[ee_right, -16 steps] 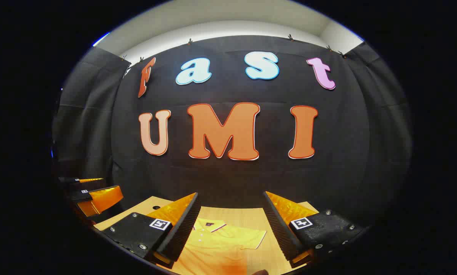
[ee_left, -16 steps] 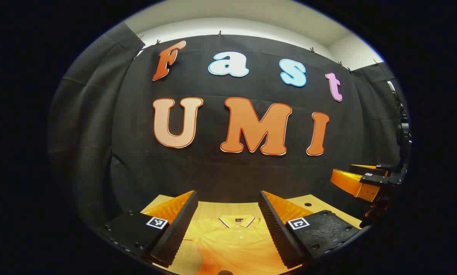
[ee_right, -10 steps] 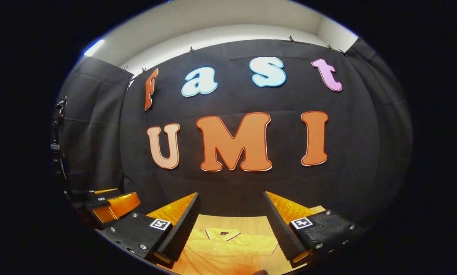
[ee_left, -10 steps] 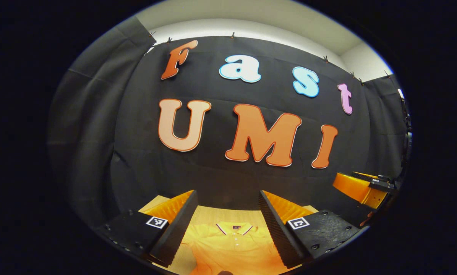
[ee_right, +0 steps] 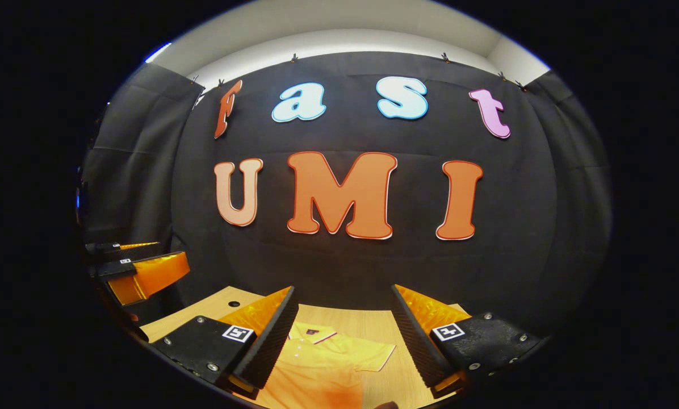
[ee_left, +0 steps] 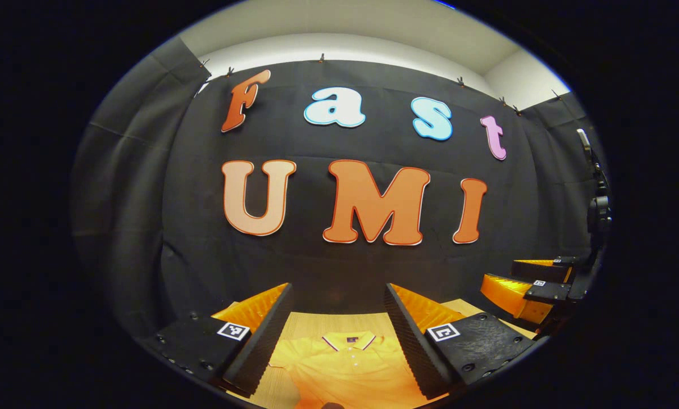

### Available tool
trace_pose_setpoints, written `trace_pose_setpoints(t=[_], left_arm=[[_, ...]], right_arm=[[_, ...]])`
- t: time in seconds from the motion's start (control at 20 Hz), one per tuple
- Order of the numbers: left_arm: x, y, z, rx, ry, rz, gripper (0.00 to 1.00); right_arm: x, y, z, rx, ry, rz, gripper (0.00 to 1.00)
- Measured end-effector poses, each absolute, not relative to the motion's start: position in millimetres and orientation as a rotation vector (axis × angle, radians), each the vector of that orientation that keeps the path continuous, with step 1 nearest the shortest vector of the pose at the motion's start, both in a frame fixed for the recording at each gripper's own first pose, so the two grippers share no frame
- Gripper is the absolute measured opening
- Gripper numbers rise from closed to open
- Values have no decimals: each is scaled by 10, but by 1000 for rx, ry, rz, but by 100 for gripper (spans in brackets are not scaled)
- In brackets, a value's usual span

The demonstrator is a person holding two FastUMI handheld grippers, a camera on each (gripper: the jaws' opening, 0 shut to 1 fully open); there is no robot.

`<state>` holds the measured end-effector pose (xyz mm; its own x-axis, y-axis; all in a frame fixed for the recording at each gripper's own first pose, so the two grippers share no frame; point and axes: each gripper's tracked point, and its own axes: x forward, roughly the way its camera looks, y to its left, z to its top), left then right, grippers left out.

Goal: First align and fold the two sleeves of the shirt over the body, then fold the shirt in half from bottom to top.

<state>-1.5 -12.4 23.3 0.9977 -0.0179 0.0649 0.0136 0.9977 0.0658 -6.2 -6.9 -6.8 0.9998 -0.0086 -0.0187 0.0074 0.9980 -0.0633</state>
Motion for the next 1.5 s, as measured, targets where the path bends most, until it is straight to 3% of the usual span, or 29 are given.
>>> trace_pose_setpoints(t=[0.35,1.05,1.5], left_arm=[[-364,-54,19,76,-69,-12,98],[-263,235,-121,141,-55,-31,97],[-39,315,-126,168,-61,114,97]], right_arm=[[0,-197,-342,-48,60,-48,98],[341,-380,-766,-52,151,-133,99],[1004,-825,-1600,-27,377,-117,99]])
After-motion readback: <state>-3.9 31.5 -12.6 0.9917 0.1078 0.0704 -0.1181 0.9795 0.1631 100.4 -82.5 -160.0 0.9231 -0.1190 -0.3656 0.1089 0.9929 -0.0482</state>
